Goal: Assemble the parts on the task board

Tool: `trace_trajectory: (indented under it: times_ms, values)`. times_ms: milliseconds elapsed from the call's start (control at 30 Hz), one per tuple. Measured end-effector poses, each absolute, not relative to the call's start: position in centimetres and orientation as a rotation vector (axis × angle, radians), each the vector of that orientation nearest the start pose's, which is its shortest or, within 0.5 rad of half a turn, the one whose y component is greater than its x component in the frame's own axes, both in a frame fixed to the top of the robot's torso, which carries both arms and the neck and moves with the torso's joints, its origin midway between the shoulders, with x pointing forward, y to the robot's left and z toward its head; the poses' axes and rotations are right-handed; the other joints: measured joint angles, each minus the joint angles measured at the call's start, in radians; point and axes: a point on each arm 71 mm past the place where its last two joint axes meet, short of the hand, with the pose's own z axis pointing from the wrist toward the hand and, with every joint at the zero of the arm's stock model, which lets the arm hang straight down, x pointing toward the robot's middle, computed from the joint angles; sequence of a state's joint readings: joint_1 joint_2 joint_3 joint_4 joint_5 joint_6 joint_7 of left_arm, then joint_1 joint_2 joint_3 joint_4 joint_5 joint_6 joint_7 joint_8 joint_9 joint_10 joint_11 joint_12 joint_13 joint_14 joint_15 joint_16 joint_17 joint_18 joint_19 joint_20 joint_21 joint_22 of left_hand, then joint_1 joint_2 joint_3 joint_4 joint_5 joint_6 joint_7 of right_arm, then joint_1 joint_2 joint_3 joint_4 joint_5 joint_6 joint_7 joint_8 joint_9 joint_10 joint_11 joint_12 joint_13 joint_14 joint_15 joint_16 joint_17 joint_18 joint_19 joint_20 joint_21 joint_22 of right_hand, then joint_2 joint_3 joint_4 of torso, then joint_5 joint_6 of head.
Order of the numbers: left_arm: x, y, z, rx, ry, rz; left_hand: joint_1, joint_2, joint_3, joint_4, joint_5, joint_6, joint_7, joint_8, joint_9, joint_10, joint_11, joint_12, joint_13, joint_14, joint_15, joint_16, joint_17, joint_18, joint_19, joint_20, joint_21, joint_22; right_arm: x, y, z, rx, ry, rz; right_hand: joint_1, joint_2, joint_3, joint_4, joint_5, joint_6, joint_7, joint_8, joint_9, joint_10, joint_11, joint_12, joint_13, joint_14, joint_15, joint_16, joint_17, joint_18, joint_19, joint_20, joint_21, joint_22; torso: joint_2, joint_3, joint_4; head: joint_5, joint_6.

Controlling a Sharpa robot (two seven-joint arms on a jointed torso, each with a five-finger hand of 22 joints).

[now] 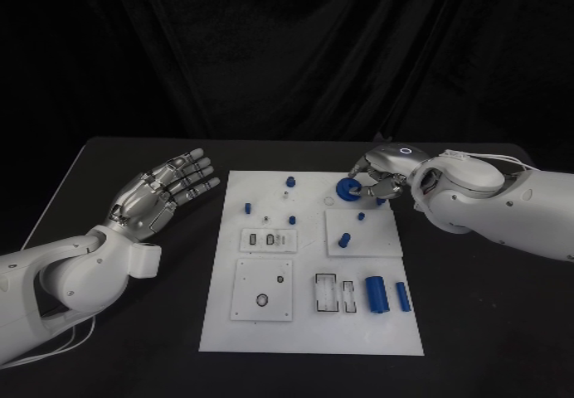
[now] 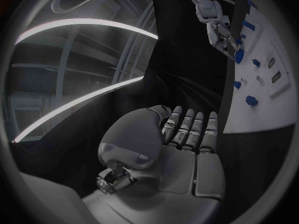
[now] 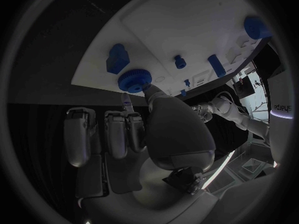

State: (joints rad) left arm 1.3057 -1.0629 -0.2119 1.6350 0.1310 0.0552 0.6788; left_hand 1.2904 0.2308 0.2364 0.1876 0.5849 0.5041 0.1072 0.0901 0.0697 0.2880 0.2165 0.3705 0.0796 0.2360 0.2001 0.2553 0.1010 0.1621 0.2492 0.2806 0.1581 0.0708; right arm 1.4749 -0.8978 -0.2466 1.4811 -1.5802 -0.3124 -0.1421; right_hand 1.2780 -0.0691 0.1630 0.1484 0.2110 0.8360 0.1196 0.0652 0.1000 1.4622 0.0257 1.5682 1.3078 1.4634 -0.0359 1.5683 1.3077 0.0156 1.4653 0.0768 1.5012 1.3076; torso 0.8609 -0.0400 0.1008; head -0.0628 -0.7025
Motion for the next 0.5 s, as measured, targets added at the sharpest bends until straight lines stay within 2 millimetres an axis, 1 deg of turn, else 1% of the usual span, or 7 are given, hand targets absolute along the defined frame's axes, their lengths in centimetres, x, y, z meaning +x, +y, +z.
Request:
trace_trajectory:
  times_ms: [100,133,200,267,333,400,500]
  values:
    - [45.10,27.45,-16.18,-1.061,1.255,-1.919,0.000,0.000,0.000,0.000,0.000,0.000,0.000,0.000,0.000,0.000,0.000,0.000,0.000,0.000,0.000,0.000,0.000,0.000,0.000,0.000,0.000,0.000,51.12,-24.65,-12.51,-0.333,1.563,0.374,0.000,0.000,0.000,0.000,-0.023,-0.013,0.001,0.000,-0.004,0.000,0.000,0.000,0.000,0.000,0.000,0.000,0.000,0.000,0.000,0.000,-0.004,0.000,0.000,0.0001,0.0001,0.001,0.001]
    - [45.10,27.46,-16.19,-1.061,1.255,-1.919,0.000,0.000,0.000,0.000,0.000,0.000,0.000,0.000,0.000,0.000,0.000,0.000,0.000,0.000,0.000,0.000,0.000,0.000,0.000,0.000,0.000,0.000,51.10,-24.70,-12.53,-0.330,1.564,0.377,0.000,0.000,0.000,0.000,-0.027,-0.017,0.003,0.000,-0.005,0.000,0.000,0.000,0.000,0.000,0.000,0.000,0.000,0.000,0.000,0.000,-0.004,0.000,0.000,0.0001,0.0000,0.002,0.003]
    - [45.10,27.47,-16.19,-1.061,1.255,-1.919,0.000,0.000,0.000,0.000,0.000,0.000,0.000,0.000,0.000,0.000,0.000,0.000,0.000,0.000,0.000,0.000,0.000,0.000,0.000,0.000,0.000,0.000,51.08,-24.77,-12.54,-0.326,1.564,0.382,-0.001,-0.001,0.000,0.000,-0.035,-0.027,0.001,0.000,-0.007,0.002,0.002,0.000,0.000,0.000,0.000,0.000,0.000,0.000,0.000,0.000,-0.004,0.000,0.000,0.0002,0.0000,0.004,0.006]
    - [45.11,27.49,-16.19,-1.061,1.255,-1.918,0.000,0.000,0.000,0.000,0.000,0.000,0.000,0.000,0.000,0.000,0.000,0.000,0.000,0.000,0.000,0.000,0.000,0.000,0.000,0.000,0.000,0.000,51.07,-24.84,-12.55,-0.322,1.564,0.386,-0.003,-0.004,0.000,0.000,-0.043,-0.029,0.002,0.000,-0.007,0.003,0.003,0.000,0.000,0.000,0.000,0.000,0.000,0.000,0.000,0.000,-0.004,0.000,0.000,0.0003,-0.0001,0.004,0.010]
    - [45.12,27.49,-16.19,-1.061,1.255,-1.918,0.000,0.000,0.000,0.000,0.000,0.000,0.000,0.000,0.000,0.000,0.000,0.000,0.000,0.000,0.000,0.000,0.000,0.000,0.000,0.000,0.000,0.000,51.05,-24.88,-12.56,-0.319,1.563,0.389,-0.011,-0.011,-0.009,0.007,-0.073,-0.029,0.002,0.000,-0.007,0.003,0.003,0.000,0.000,0.003,0.003,0.000,0.000,0.000,0.000,0.000,-0.004,0.000,0.000,0.0003,0.0000,0.004,0.014]
    - [45.12,27.48,-16.20,-1.061,1.255,-1.919,0.000,0.000,0.000,0.000,0.000,0.000,0.000,0.000,0.000,0.000,0.000,0.000,0.000,0.000,0.000,0.000,0.000,0.000,0.000,0.000,0.000,0.000,51.01,-24.88,-12.57,-0.316,1.560,0.394,-0.015,-0.015,-0.015,0.013,-0.092,-0.029,0.002,0.000,-0.007,0.003,0.003,0.000,0.000,0.003,0.003,0.000,0.000,0.000,0.000,0.000,-0.004,0.000,0.000,0.0004,0.0000,0.004,0.017]
    - [45.12,27.47,-16.20,-1.061,1.255,-1.920,0.000,0.000,0.000,0.000,0.000,0.000,0.000,0.000,0.000,0.000,0.000,0.000,0.000,0.000,0.000,0.000,0.000,0.000,0.000,0.000,0.000,0.000,50.98,-24.84,-12.54,-0.312,1.554,0.400,-0.015,-0.015,-0.015,0.013,-0.093,-0.029,0.002,0.000,-0.007,0.003,0.003,0.000,0.000,0.003,0.003,0.000,0.000,0.000,0.000,0.000,-0.004,0.000,0.000,0.0004,0.0000,0.004,0.019]
